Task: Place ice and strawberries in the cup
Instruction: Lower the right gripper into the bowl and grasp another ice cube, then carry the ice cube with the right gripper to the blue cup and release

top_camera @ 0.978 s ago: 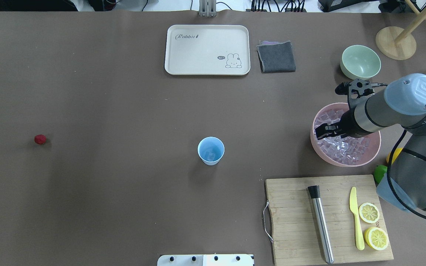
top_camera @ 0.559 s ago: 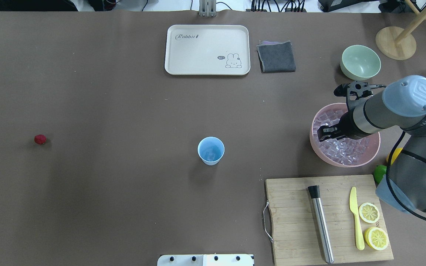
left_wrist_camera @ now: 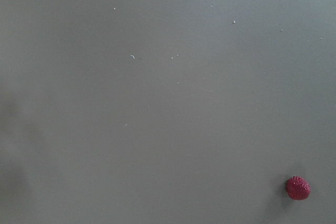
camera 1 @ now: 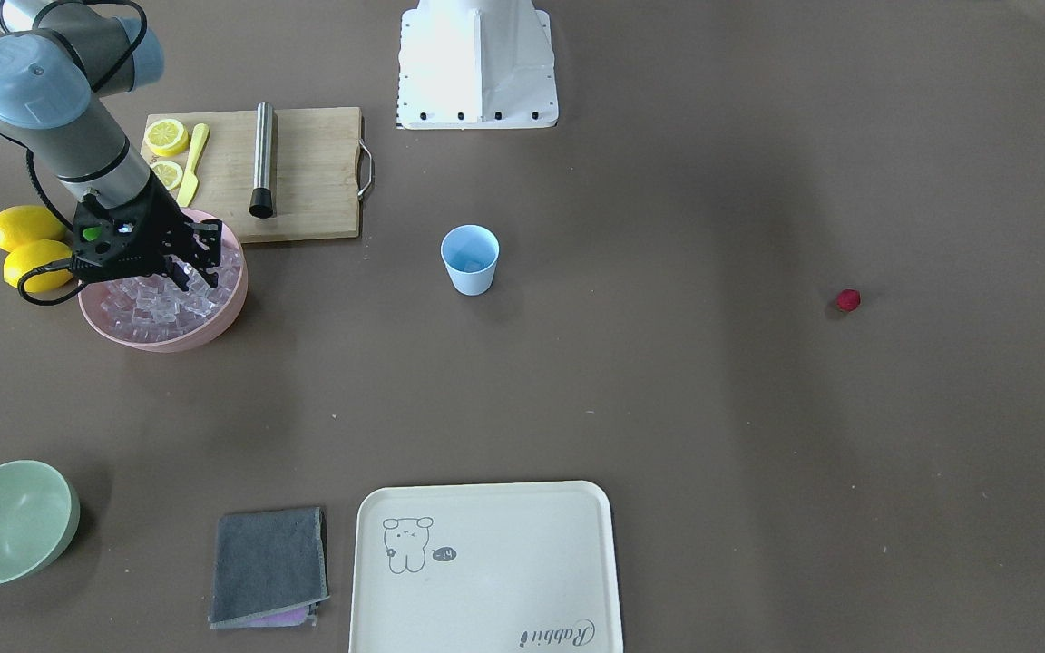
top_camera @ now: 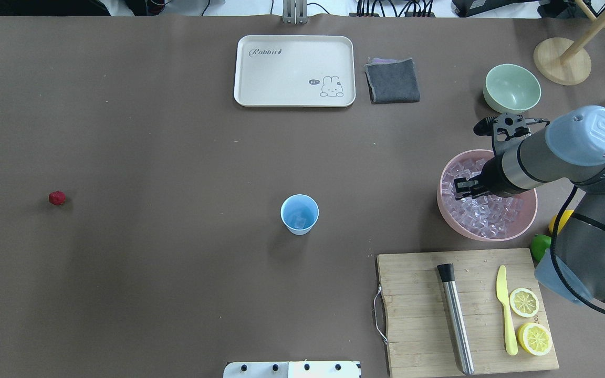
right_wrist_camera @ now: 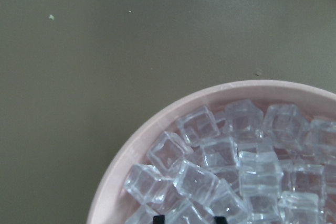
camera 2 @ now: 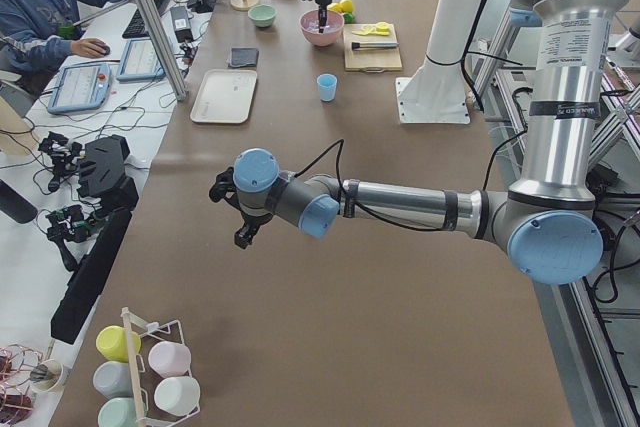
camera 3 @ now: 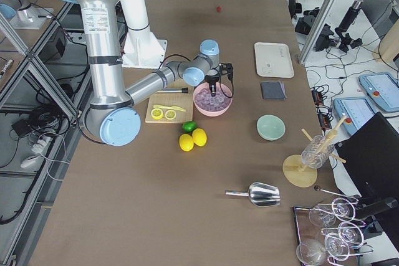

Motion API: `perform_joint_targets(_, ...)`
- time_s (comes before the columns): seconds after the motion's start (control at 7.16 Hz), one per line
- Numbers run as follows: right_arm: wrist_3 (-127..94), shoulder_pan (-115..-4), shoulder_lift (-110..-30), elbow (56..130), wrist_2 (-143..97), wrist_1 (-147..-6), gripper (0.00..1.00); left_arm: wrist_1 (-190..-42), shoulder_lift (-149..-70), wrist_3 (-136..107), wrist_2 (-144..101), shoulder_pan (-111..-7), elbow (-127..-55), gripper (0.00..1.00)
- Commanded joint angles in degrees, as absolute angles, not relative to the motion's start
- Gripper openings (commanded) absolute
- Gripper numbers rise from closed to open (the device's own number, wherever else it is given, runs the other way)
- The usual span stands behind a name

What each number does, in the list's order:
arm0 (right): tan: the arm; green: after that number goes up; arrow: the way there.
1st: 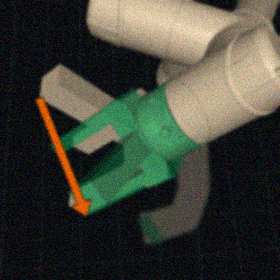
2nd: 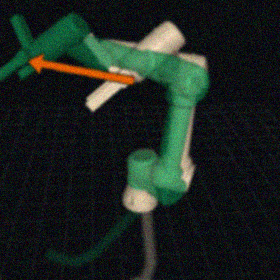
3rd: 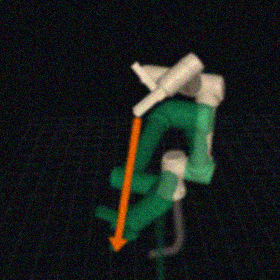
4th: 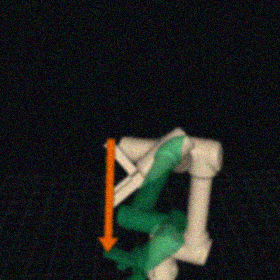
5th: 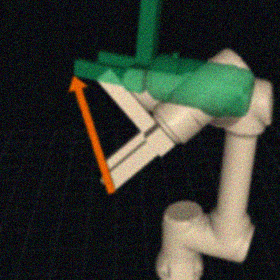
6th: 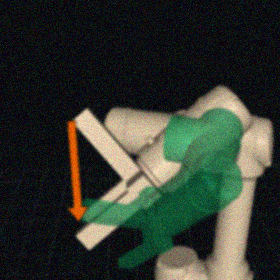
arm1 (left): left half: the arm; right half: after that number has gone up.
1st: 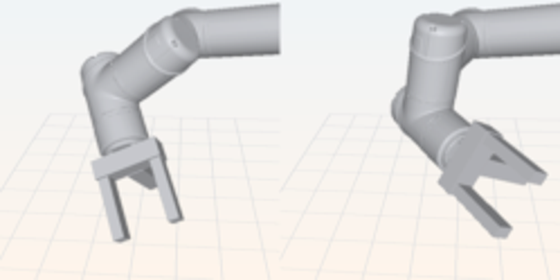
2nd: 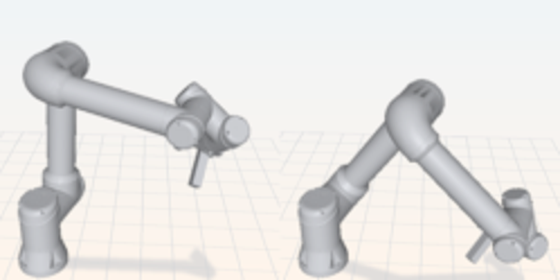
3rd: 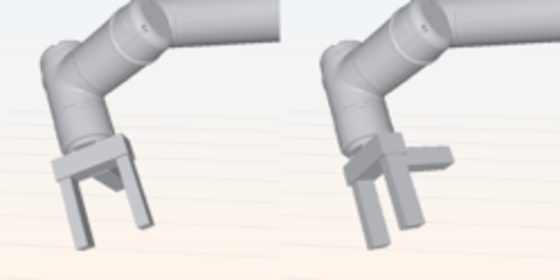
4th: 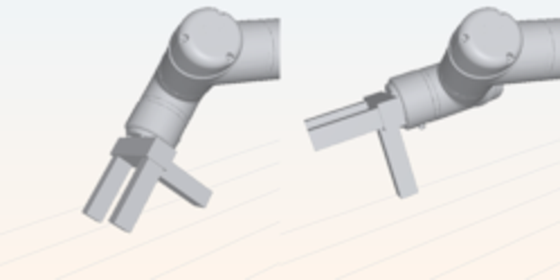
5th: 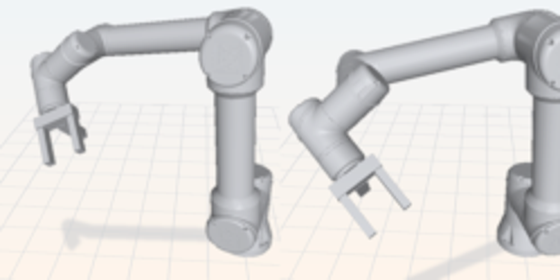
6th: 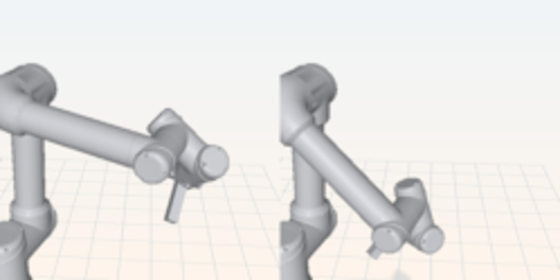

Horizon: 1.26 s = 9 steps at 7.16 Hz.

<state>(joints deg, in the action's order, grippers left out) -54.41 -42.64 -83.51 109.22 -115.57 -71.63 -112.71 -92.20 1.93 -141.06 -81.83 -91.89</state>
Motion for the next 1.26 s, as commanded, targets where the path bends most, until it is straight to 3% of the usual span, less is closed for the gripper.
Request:
perform_joint_targets(0.0, -54.32, -44.81, -81.32, 112.39, -118.81, -77.04, 0.00, -112.76, -92.20, 1.93, -141.06, -81.74, -91.85, 0.98)
perform_joint_targets(0.42, -66.80, -43.17, -67.10, 111.10, -118.30, -85.69, 0.00, -112.68, -92.20, 1.76, -141.06, -81.21, -91.58, 0.98)
perform_joint_targets(0.84, -81.10, -35.01, -55.84, 104.35, -109.28, -85.96, 0.00, -112.68, -92.46, 0.35, -141.06, -80.95, -91.58, 0.98)
perform_joint_targets(1.12, -85.94, -30.18, -46.90, 100.74, -105.33, -94.59, 0.00, -112.68, -92.37, 0.35, -141.06, -80.86, -91.41, 0.98)
